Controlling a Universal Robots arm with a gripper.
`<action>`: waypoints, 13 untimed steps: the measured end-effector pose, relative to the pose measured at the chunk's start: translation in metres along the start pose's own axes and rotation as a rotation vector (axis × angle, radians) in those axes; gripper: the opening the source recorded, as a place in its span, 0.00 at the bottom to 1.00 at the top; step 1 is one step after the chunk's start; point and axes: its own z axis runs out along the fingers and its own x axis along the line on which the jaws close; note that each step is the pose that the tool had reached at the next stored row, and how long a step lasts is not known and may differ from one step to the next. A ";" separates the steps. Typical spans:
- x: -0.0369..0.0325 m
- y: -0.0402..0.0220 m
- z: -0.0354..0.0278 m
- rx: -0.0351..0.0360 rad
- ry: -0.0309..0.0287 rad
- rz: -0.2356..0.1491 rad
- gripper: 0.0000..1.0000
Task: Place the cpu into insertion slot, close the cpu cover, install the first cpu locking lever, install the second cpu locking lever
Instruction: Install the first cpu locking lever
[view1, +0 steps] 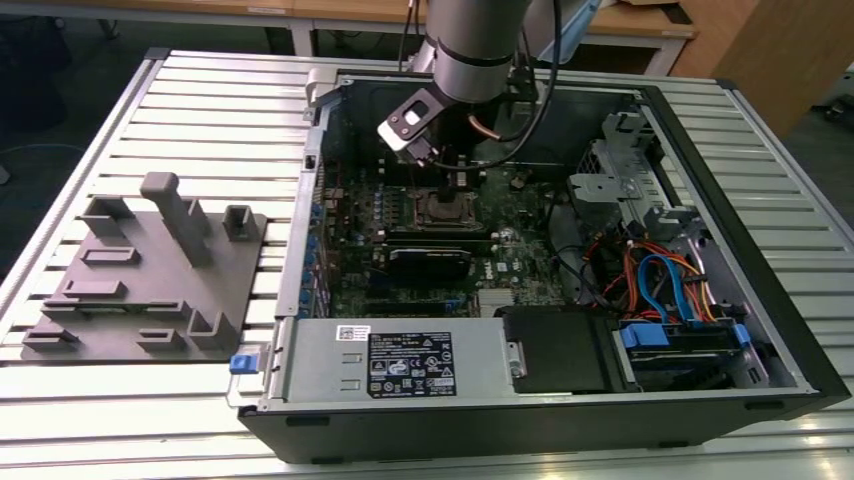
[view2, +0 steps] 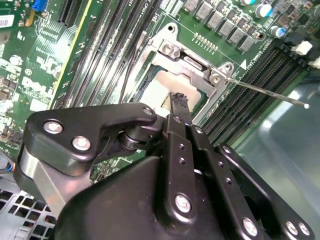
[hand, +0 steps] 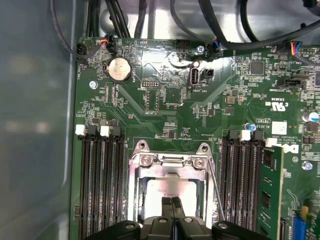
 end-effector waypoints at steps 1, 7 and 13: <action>0.0000 0.0000 -0.0016 0.0000 0.0000 0.000 0.10; 0.0002 -0.0002 -0.0117 0.0001 -0.0001 0.000 0.10; 0.0004 -0.0004 -0.0194 0.0000 -0.0001 0.000 0.10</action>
